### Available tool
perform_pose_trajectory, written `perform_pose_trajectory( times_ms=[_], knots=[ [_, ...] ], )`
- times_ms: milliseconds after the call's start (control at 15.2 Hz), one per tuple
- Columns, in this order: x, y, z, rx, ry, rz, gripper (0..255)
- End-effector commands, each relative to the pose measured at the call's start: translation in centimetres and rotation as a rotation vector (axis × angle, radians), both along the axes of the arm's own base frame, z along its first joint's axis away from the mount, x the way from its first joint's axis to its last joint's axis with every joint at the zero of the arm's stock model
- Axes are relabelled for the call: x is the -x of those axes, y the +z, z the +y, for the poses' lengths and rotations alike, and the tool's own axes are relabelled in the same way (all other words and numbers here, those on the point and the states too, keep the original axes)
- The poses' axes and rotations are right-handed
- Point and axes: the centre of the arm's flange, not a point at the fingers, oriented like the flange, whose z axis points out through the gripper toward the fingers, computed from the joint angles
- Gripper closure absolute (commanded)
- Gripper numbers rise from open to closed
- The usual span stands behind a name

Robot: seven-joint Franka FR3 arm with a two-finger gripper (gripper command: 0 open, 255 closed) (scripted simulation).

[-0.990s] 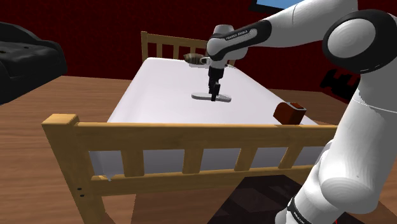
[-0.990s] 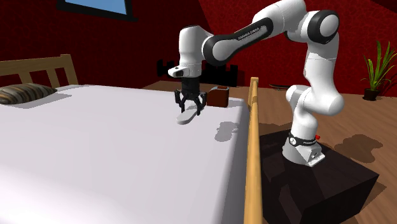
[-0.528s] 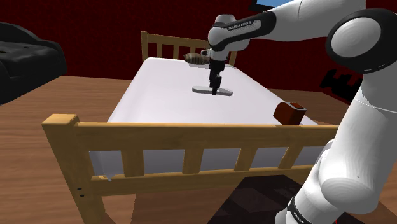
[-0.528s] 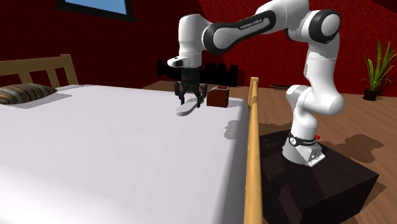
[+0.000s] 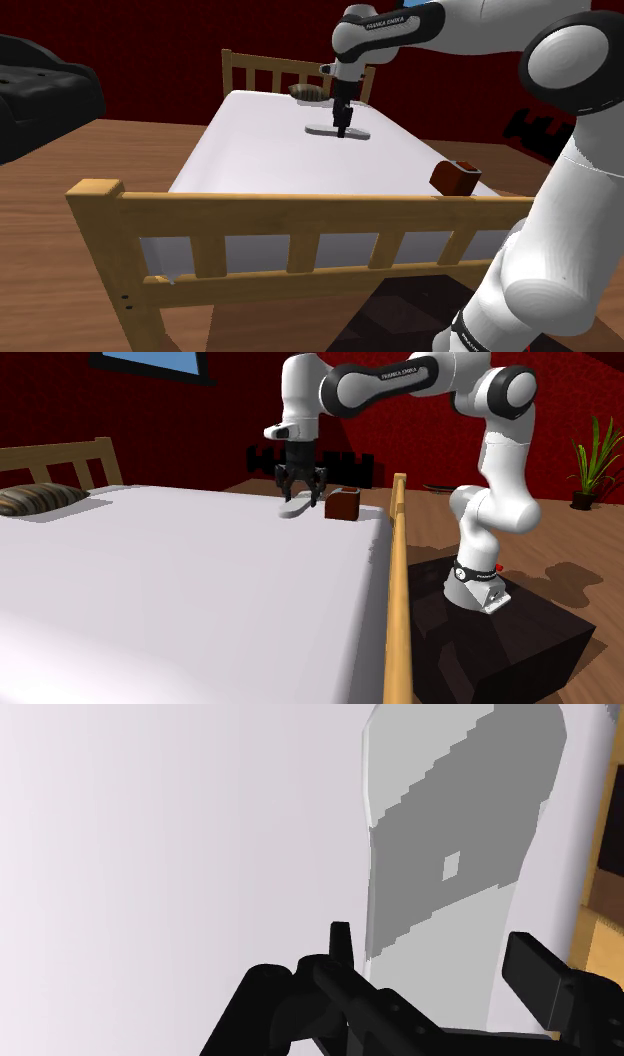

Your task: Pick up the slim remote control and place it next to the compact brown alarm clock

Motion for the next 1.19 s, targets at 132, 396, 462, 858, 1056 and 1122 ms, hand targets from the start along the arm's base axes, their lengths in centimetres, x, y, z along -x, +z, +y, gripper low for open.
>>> perform_pose_trajectory(
  times_ms=[132, 396, 462, 858, 1056, 1122],
  knots=[
    [4.3, 0.2, -1.6, 0.000, 0.000, 0.000, 255],
    [9.3, 0.2, -3.5, 0.000, 0.000, 0.000, 255],
    [10.5, 0.2, -3.9, 0.000, 0.000, 0.000, 255],
    [17.9, 0.3, -6.7, 0.000, 0.000, 0.000, 255],
    [21.6, 0.3, -8.2, 0.000, 0.000, 0.000, 255],
    [22.8, 0.3, -8.6, 0.000, 0.000, 0.000, 255]
  ],
)
